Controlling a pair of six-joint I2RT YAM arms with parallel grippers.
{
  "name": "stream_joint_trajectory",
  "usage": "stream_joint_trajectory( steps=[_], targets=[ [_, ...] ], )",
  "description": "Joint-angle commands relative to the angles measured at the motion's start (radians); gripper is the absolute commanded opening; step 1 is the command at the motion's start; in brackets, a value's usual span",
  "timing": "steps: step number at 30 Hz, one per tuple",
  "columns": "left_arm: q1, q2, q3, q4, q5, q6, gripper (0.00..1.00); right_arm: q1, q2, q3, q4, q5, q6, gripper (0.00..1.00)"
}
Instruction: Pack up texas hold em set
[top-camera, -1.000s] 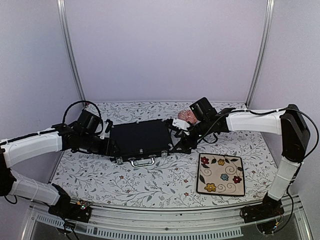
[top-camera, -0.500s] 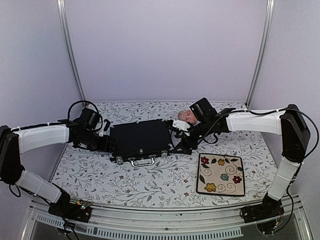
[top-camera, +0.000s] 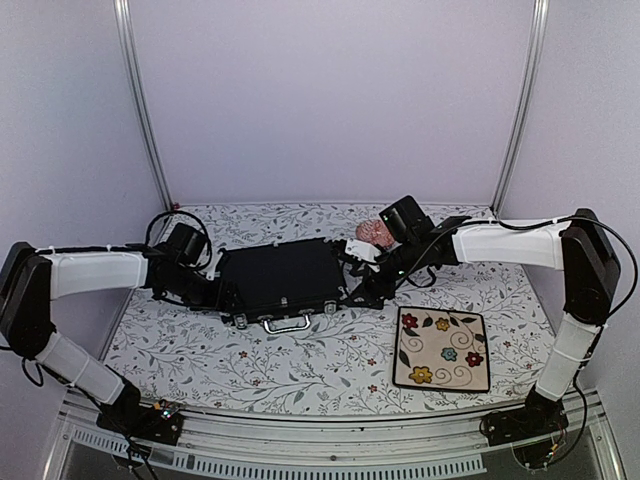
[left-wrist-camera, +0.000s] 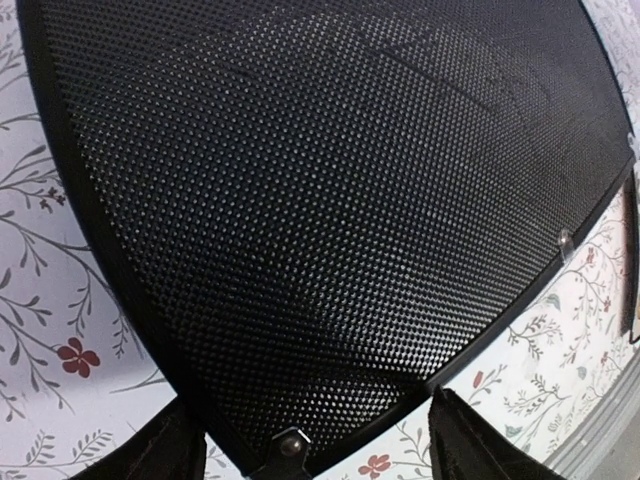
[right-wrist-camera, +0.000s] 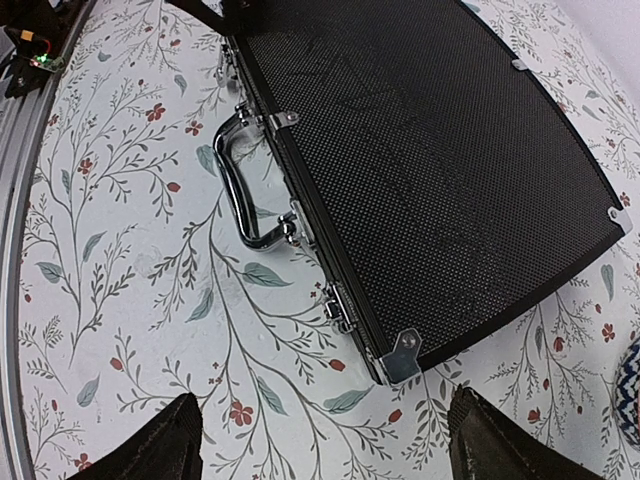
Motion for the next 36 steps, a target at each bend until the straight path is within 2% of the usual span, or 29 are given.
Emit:
stream_joint_trajectory(
  steps=[1,8,12,13,14,20,26,32,36],
  targets=[
    [-0.072,0.017,0.017,0.074,0.082,0.018,0.76,0.001,-0.005,-0.003,-0.011,-0.02,-0.007,0.85],
    [-0.085,-0.031,0.016,-0.035,-0.074,0.046,0.76,0.001,-0.018,-0.011,-0.011,-0.017,-0.011,0.85],
    [-0.115,-0.129,-0.04,0.0,-0.152,0.083,0.79,0.0,-0.012,-0.012,-0.011,-0.026,-0.013,0.85],
    [-0.125,-0.145,-0.047,0.007,-0.17,0.102,0.92,0.0,-0.008,-0.009,-0.011,-0.028,-0.013,0.85],
    [-0.13,-0.159,-0.048,0.017,-0.169,0.118,0.97,0.0,-0.004,-0.004,-0.011,-0.028,-0.013,0.85],
    [-0.193,-0.191,0.034,0.009,-0.255,0.328,0.97,0.001,0.0,0.0,-0.015,-0.032,-0.014,0.85],
    [-0.225,-0.122,0.091,-0.091,-0.316,0.609,0.96,0.0,-0.009,-0.006,-0.015,-0.033,-0.019,0.85],
    [-0.256,-0.072,0.064,-0.112,-0.319,0.742,0.91,0.002,-0.02,-0.014,-0.013,-0.043,-0.025,0.85],
    [-0.272,-0.016,0.05,-0.093,-0.344,0.776,0.91,0.001,-0.021,-0.022,-0.014,-0.059,-0.028,0.85]
  ],
)
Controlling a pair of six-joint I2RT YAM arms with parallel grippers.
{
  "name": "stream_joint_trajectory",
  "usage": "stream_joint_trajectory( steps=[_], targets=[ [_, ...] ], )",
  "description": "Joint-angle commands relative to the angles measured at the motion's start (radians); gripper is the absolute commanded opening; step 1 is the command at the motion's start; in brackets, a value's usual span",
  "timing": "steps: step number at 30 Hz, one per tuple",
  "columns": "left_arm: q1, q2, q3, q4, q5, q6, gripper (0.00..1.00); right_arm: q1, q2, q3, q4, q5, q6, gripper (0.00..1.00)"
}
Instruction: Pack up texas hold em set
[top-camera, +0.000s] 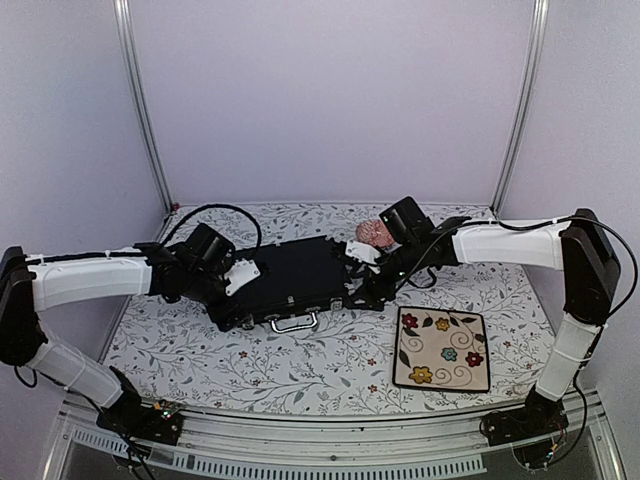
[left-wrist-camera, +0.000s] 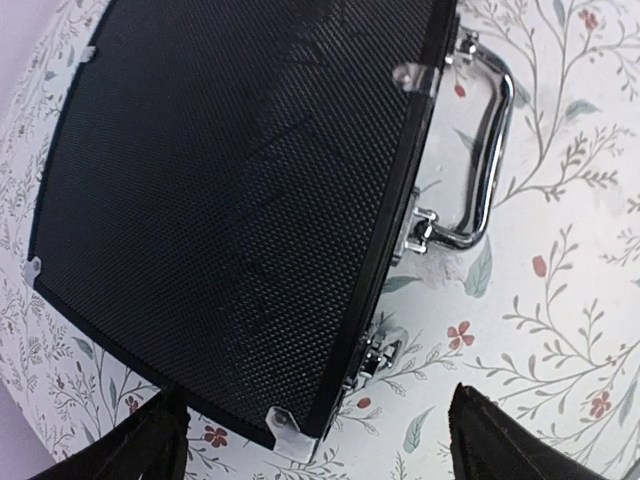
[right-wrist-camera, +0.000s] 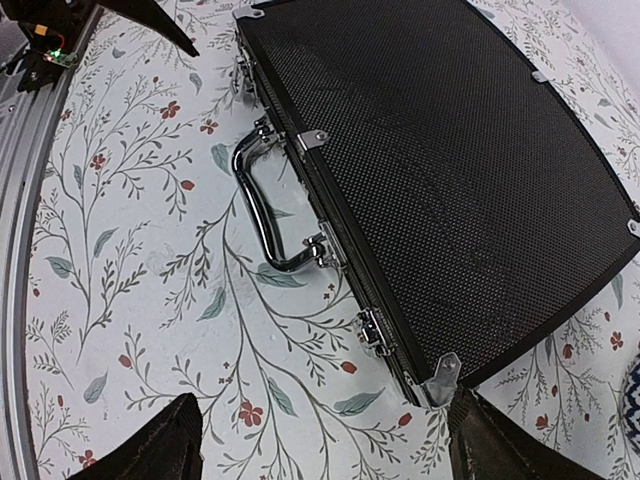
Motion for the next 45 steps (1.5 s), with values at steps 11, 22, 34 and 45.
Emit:
stream_joint_trajectory(
  steps=[11,22,34,45],
  targets=[
    [-0.047,0.143,-0.046,0.079,-0.153,0.154,0.91,0.001,-0.008,-0.022,-0.011,-0.044,-0.019,0.85],
    [-0.058,0.146,-0.057,0.081,-0.217,0.183,0.9,0.0,0.003,-0.023,-0.011,-0.052,-0.022,0.85],
    [-0.072,0.204,-0.054,0.118,-0.288,0.148,0.85,0.001,0.016,-0.023,-0.013,-0.059,-0.023,0.85],
    [-0.102,0.248,-0.062,0.126,-0.313,0.09,0.77,0.001,0.02,-0.02,-0.015,-0.064,-0.017,0.85]
  ],
)
